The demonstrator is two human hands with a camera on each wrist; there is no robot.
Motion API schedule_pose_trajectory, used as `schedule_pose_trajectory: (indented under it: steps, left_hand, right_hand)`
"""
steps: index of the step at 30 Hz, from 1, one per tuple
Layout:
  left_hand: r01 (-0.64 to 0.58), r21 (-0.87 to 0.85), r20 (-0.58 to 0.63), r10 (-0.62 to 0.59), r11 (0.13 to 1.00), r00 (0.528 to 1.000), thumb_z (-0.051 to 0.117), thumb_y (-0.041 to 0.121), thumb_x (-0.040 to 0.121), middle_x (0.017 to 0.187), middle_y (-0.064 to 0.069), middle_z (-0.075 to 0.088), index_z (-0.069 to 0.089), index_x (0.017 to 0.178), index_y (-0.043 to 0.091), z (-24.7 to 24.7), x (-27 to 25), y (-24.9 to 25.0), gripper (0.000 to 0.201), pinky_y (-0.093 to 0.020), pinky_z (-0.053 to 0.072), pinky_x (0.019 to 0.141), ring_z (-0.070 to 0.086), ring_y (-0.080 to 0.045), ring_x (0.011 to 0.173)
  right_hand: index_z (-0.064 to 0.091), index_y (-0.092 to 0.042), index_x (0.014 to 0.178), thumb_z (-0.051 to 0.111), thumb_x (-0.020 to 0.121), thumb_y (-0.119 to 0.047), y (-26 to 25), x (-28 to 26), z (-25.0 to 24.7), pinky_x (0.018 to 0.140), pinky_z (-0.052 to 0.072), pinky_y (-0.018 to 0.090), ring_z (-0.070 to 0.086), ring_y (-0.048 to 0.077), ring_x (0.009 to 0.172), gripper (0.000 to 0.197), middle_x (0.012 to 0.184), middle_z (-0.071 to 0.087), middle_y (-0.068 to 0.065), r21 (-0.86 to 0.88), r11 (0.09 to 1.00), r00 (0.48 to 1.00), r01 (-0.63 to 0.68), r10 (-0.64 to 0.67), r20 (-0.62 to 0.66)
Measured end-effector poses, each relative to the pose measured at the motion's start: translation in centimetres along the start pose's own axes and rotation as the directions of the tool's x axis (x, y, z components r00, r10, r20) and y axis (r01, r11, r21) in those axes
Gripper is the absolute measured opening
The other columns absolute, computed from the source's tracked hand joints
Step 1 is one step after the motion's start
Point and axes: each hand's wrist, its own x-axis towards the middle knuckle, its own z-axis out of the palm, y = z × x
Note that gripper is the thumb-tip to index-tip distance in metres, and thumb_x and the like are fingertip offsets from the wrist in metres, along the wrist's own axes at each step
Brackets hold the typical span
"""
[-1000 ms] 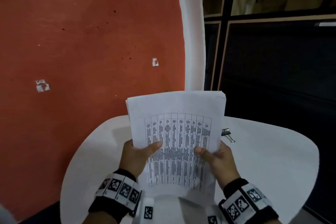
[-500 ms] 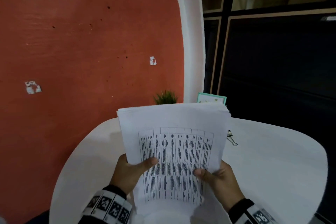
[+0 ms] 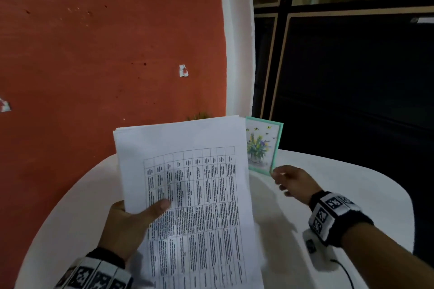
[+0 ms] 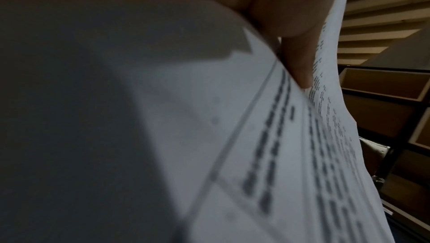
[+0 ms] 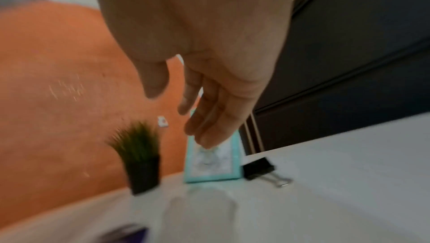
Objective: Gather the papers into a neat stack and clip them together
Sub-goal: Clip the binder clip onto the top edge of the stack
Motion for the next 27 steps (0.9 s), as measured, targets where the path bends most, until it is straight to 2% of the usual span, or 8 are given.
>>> schedule_pose_trajectory:
  steps: [2, 6, 10, 14, 17, 22, 24, 27]
  left_hand:
    - [-0.004, 0.001, -0.014, 0.004, 1.0, 1.0, 0.076, 0.01, 0.07, 0.026, 0.005, 0.044, 0.044, 0.05, 0.013, 0.0, 0.5, -0.2, 0.038, -0.023, 0.04, 0.047, 0.047, -0.008, 0.035]
    - [-0.004, 0.016, -0.052, 0.005, 1.0, 0.999, 0.08, 0.003, 0.065, 0.045, 0.014, 0.065, 0.065, 0.063, 0.015, -0.1, 2.7, -1.3, 0.019, -0.022, 0.044, 0.063, 0.064, -0.017, 0.061]
    - [-0.027, 0.025, -0.065, 0.028, 0.999, 0.997, 0.079, -0.004, 0.065, 0.046, 0.021, 0.064, 0.063, 0.067, 0.02, 0.3, 4.2, -1.8, 0.028, -0.017, 0.045, 0.051, 0.062, 0.008, 0.046]
    - [-0.077, 0.024, -0.074, 0.078, 0.997, 0.994, 0.074, -0.008, 0.067, 0.039, 0.021, 0.059, 0.058, 0.061, 0.017, 0.5, 4.8, -1.8, 0.031, 0.0, 0.039, 0.04, 0.056, 0.014, 0.041]
    - [-0.046, 0.003, -0.032, 0.046, 0.999, 0.998, 0.076, 0.001, 0.068, 0.051, 0.019, 0.067, 0.066, 0.068, 0.017, 0.0, 5.1, -2.4, 0.02, -0.013, 0.05, 0.057, 0.062, 0.009, 0.05]
    - [0.017, -0.036, -0.021, -0.017, 0.999, 1.0, 0.079, 0.008, 0.067, 0.059, 0.007, 0.071, 0.071, 0.069, 0.019, -1.0, 4.3, -2.6, 0.014, -0.02, 0.049, 0.056, 0.066, -0.01, 0.057]
    - [0.031, -0.053, -0.018, -0.032, 0.998, 0.999, 0.079, 0.013, 0.066, 0.054, 0.004, 0.068, 0.07, 0.067, 0.013, -1.3, 3.6, -2.2, 0.01, -0.015, 0.047, 0.049, 0.062, -0.011, 0.051]
    - [0.017, -0.055, -0.013, -0.017, 0.998, 1.0, 0.08, 0.021, 0.062, 0.053, -0.004, 0.059, 0.067, 0.064, 0.003, -1.7, 2.3, -1.8, 0.022, -0.015, 0.042, 0.043, 0.053, -0.015, 0.049]
  right_hand:
    - [0.063, -0.026, 0.114, 0.056, 0.092, -0.028, 1.9, 3.1, -0.6, 0.096, 0.043, 0.033, 0.057, 0.024, 0.11, 0.023, 0.128, 0.06, 0.009, -0.458, 0.889, 1.0, -0.03, 0.028, -0.012]
    - [0.041, -0.028, 0.14, 0.051, 0.092, -0.024, 4.6, 8.1, 0.1, 0.109, 0.035, 0.036, 0.037, 0.03, 0.134, 0.049, 0.146, 0.039, 0.009, -0.655, 0.749, 0.988, -0.1, 0.155, 0.026]
    - [0.025, -0.032, 0.147, 0.049, 0.093, -0.032, 5.4, 11.7, 1.4, 0.107, 0.038, 0.048, 0.041, 0.044, 0.129, 0.059, 0.151, 0.018, 0.017, -0.68, 0.698, 0.97, -0.224, 0.225, -0.089]
    - [0.045, -0.041, 0.133, 0.046, 0.083, -0.048, 6.4, 13.5, 1.8, 0.106, 0.039, 0.044, 0.045, 0.035, 0.124, 0.05, 0.138, 0.046, 0.007, -0.752, 0.648, 0.985, -0.123, 0.17, -0.014]
    - [0.058, -0.035, 0.121, 0.051, 0.085, -0.038, 6.4, 12.9, 2.0, 0.099, 0.046, 0.036, 0.054, 0.031, 0.117, 0.038, 0.126, 0.059, 0.008, -0.747, 0.659, 0.993, -0.088, 0.121, -0.011]
    - [0.061, -0.019, 0.117, 0.058, 0.086, -0.039, 5.5, 9.0, 2.2, 0.085, 0.048, 0.028, 0.059, 0.025, 0.11, 0.037, 0.121, 0.061, 0.007, -0.754, 0.641, 0.987, -0.143, 0.152, -0.058]
    - [0.06, -0.022, 0.111, 0.061, 0.084, -0.041, 4.0, 6.9, 2.1, 0.079, 0.047, 0.028, 0.06, 0.026, 0.104, 0.033, 0.115, 0.061, 0.01, -0.697, 0.705, 0.987, -0.133, 0.156, -0.031]
    - [0.057, -0.023, 0.093, 0.069, 0.079, -0.04, 0.2, 3.5, 1.5, 0.056, 0.047, 0.026, 0.065, 0.022, 0.069, 0.026, 0.087, 0.064, 0.01, -0.502, 0.864, 0.997, -0.05, 0.015, -0.073]
